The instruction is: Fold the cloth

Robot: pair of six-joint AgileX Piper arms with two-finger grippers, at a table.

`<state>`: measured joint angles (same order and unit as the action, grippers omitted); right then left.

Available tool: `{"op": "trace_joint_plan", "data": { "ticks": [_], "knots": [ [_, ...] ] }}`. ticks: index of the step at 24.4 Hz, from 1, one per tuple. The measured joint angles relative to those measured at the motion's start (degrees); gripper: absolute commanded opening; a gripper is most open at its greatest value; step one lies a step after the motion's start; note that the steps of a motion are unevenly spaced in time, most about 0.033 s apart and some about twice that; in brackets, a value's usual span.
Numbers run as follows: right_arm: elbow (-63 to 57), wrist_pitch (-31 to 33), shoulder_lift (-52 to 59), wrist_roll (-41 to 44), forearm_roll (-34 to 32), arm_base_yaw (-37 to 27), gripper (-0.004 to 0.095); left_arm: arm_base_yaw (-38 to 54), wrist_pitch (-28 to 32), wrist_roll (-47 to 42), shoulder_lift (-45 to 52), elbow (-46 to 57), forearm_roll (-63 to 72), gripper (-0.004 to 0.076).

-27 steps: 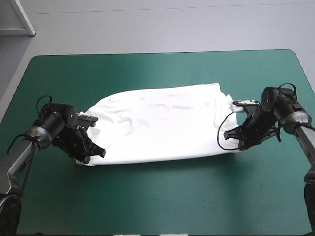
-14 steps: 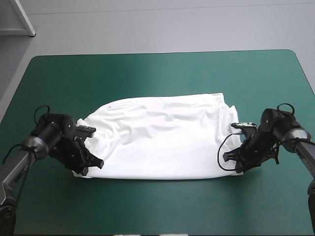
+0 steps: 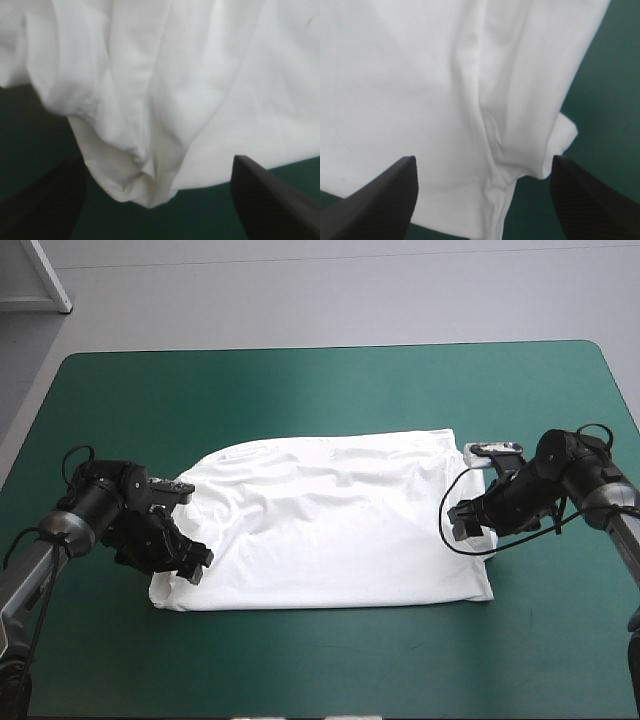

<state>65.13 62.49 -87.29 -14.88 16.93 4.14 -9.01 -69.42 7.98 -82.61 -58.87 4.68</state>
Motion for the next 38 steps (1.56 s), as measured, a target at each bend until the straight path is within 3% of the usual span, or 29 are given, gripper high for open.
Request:
{"op": "trace_joint_plan", "data": {
  "ticks": [6,12,16,20,27,32,34,38],
  "knots": [
    [6.8,1.9,0.1,1.2,0.0,0.0,0.0696,3.7,6.1,-0.7,5.7,-3.2,-0.8,0.0584],
    [7.5,3.5,0.1,2.4,0.1,0.0,0.0696,20.4,9.5,2.9,9.6,-3.2,6.1,0.0584],
    [7.5,4.4,0.1,2.8,0.2,0.0,0.0696,26.5,12.7,8.2,4.8,-3.2,16.0,0.0584],
    [7.5,4.7,0.1,2.9,0.2,0.0,0.0681,26.6,16.4,8.4,-3.4,-3.2,17.6,0.0583],
    [7.5,4.7,0.1,2.9,1.0,0.0,0.0669,22.8,21.6,7.4,-11.4,-3.2,17.2,0.0501],
    [7.5,5.0,0.1,2.9,1.5,0.0,0.0669,17.6,23.0,1.9,-13.2,-3.7,10.6,0.0404],
    [7.5,5.3,0.1,2.9,1.5,0.0,0.0669,15.9,23.3,-0.8,-13.4,-3.8,6.9,0.0322],
    [7.5,5.5,0.1,2.9,1.7,0.0,0.0669,15.1,23.3,-2.6,-13.4,-3.8,5.0,0.0083]
  ]
}}
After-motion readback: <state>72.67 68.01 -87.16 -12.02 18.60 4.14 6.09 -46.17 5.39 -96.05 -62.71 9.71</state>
